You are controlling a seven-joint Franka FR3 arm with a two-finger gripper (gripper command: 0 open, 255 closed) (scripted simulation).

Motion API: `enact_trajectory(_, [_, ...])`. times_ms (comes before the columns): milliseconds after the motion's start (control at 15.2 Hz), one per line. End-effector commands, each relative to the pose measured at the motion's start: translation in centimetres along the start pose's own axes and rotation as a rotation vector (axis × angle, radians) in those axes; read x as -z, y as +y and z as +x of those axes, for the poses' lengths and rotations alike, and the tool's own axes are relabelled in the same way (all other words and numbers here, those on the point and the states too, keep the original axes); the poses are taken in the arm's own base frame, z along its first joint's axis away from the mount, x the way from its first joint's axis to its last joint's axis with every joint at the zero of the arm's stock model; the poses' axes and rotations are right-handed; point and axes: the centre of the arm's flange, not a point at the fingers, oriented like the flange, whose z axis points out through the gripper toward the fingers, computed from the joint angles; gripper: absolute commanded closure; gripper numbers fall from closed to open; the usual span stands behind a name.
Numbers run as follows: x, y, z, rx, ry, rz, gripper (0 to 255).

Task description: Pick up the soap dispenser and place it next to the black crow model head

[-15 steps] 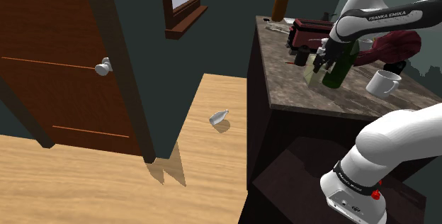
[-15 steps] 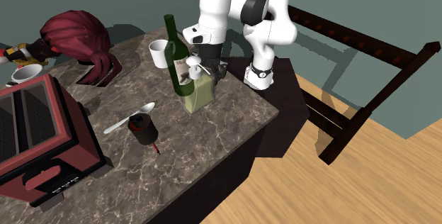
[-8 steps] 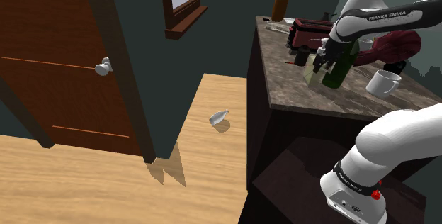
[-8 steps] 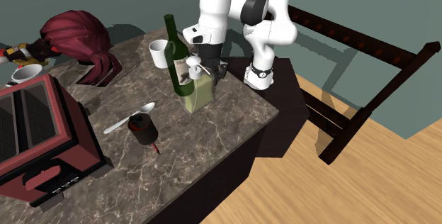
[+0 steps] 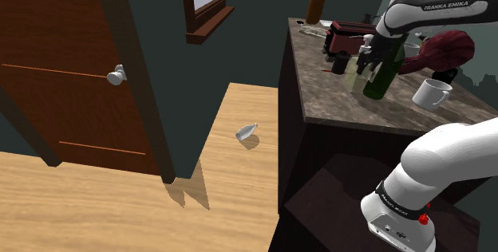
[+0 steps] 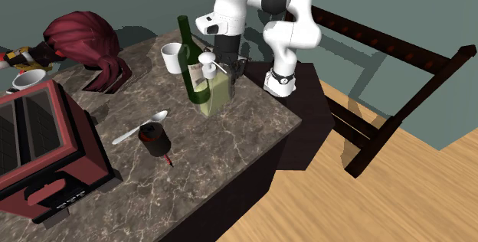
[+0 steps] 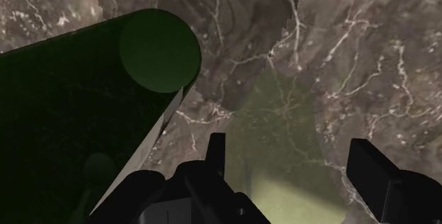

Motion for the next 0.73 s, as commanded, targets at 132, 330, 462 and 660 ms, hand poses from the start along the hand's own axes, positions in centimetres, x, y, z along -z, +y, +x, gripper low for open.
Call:
enact_trajectory(132, [2.0,0.2,0.5,0.000,0.000,0.000,255])
enact_trajectory(330, [3.6,0.3,0.8,0.000,0.000,0.000,255])
enact_trajectory(462, [4.6,0.4,0.9,0.000,0.000,0.000,255])
enact_trajectory(660, [6.2,0.6,1.2,0.000,0.000,0.000,255])
